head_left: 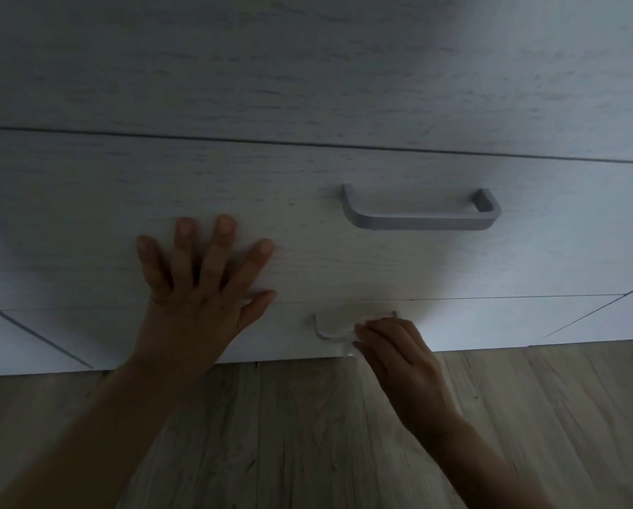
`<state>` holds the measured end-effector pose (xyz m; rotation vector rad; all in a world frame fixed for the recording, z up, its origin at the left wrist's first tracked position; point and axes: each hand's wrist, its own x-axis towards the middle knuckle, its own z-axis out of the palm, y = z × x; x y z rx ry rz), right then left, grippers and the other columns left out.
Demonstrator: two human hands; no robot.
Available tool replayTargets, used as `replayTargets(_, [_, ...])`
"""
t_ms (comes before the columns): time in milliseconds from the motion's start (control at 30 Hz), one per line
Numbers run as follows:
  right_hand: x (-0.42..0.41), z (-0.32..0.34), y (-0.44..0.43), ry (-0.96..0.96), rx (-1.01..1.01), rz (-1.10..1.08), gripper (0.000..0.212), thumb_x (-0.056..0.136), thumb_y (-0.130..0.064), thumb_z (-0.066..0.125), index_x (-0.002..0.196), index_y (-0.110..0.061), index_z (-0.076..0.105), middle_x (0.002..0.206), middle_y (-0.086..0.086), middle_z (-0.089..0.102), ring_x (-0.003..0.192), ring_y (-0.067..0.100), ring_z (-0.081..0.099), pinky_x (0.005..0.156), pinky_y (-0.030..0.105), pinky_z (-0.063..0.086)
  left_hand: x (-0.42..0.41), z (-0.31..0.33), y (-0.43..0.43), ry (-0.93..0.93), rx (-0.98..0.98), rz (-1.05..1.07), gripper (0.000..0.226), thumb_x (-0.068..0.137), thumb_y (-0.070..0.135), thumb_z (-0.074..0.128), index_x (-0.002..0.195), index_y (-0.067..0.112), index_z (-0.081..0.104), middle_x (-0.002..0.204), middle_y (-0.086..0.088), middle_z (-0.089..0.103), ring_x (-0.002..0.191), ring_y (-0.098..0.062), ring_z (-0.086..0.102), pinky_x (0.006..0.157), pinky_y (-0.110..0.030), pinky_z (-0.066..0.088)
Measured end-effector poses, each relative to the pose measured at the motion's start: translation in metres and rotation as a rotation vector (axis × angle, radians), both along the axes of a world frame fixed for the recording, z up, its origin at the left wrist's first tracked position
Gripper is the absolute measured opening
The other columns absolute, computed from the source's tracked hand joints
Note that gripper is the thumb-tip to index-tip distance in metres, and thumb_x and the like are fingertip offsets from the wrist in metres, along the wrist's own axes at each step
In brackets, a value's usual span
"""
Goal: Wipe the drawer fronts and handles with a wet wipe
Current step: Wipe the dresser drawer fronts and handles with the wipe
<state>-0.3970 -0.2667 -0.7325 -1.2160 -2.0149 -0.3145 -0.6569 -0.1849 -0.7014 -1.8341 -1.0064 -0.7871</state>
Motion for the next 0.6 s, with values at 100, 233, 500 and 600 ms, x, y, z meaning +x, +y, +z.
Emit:
replayTargets(100, [-0.013,-0.002,0.003,0.003,-0.015,0.029,0.02,0.09,-0.013,0.061,0.102,0.001,0.069,0.098,0.011,0.066,0.094,0.018,0.059,0.082,0.026,0.051,0.0,-0.002,0.0,0.0,0.003,0.004,0.081,0.101,0.056,0.042,0.159,0.015,0.004,0.163,-0.017,-0.015,0.149,-0.04,-0.015,0.118,-0.061,-0.008])
replayTargets(233, [-0.034,-0.004,0.01,-0.01,-0.03,0.086,0.018,0.091,-0.011,0.062,0.106,-0.001,0.064,0.096,0.011,0.066,0.09,0.018,0.058,0.076,0.026,0.051,0.0,-0.001,0.001,-0.007,-0.004,-0.008,0.081,0.101,0.056,0.042,0.159,0.016,0.004,0.163,-0.016,-0.016,0.149,-0.039,-0.017,0.117,-0.061,-0.008])
replayTargets(500, [-0.026,-0.003,0.004,-0.058,-0.052,0.04,0.02,0.09,-0.012,0.064,0.107,-0.003,0.069,0.098,0.009,0.067,0.089,0.019,0.062,0.072,0.028,0.054,0.0,0.0,-0.001,-0.007,-0.008,-0.006,0.078,0.102,0.055,0.038,0.159,0.015,0.003,0.163,-0.016,-0.016,0.149,-0.039,-0.016,0.118,-0.061,-0.008])
replayTargets(600, [-0.002,0.001,-0.002,-0.063,-0.047,-0.022,0.02,0.089,-0.014,0.064,0.104,-0.004,0.072,0.098,0.008,0.069,0.089,0.019,0.063,0.075,0.029,0.053,0.001,0.0,-0.001,-0.004,-0.004,-0.01,0.077,0.103,0.054,0.038,0.159,0.015,0.004,0.164,-0.016,-0.014,0.149,-0.039,-0.014,0.119,-0.061,-0.006])
